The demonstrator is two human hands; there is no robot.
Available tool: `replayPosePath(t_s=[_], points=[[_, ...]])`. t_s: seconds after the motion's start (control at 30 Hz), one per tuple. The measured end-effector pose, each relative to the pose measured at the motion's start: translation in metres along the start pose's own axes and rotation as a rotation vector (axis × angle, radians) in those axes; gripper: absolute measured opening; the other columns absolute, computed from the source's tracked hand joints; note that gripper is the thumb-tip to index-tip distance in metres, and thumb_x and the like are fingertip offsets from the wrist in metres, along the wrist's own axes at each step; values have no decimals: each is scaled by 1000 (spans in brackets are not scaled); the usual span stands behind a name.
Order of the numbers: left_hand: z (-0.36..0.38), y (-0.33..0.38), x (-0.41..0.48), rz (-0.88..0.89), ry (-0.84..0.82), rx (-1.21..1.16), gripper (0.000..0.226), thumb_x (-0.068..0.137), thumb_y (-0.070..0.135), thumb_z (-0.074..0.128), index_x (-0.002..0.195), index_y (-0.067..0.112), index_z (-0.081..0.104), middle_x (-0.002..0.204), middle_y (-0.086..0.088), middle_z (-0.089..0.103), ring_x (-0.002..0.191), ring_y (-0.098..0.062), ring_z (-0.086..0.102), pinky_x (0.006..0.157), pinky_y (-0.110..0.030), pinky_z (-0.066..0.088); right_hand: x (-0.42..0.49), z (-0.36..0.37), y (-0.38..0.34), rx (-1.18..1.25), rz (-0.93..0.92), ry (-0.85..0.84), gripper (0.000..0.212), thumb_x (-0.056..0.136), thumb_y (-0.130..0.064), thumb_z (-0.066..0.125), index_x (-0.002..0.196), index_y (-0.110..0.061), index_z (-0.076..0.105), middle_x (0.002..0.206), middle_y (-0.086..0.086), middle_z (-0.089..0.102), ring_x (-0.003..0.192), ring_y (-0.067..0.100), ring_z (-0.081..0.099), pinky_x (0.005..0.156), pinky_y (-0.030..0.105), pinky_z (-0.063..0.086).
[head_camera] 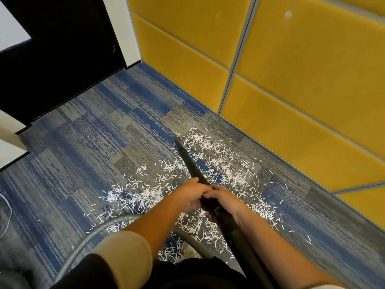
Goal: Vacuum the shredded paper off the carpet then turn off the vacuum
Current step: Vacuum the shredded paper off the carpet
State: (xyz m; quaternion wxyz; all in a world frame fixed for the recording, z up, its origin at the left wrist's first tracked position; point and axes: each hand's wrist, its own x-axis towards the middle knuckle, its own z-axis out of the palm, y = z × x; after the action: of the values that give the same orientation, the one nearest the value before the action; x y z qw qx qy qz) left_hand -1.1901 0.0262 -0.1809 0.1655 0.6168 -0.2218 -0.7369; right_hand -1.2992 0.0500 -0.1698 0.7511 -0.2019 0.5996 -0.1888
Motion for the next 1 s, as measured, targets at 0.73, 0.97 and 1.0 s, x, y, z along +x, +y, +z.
replayPosePath(t_s=[0.73, 0.97, 1.0], points=[[16, 25, 35, 30, -43, 56, 40, 92, 6, 54, 130, 4, 42, 112, -14, 60, 84, -21, 62, 59, -30, 55, 16, -23, -22, 75, -57, 48, 15, 90, 0, 49, 102, -9, 46, 71, 18, 50, 42, 23, 48, 35, 23, 42], [22, 31, 50, 31, -25, 142, 62, 93, 7, 52, 148, 12, 25, 125, -10, 53, 106, -24, 59, 83, -37, 56, 21, -29, -25, 120, -66, 62, 12, 89, 0, 47, 99, -7, 46, 70, 17, 51, 45, 23, 48, 37, 23, 42], [23, 31, 51, 32, -19, 156, 61, 93, 7, 52, 148, 11, 25, 125, -9, 53, 108, -24, 59, 85, -38, 55, 21, -30, -24, 139, -62, 46, 12, 89, -1, 46, 100, -5, 44, 71, 17, 51, 46, 22, 49, 37, 23, 43]])
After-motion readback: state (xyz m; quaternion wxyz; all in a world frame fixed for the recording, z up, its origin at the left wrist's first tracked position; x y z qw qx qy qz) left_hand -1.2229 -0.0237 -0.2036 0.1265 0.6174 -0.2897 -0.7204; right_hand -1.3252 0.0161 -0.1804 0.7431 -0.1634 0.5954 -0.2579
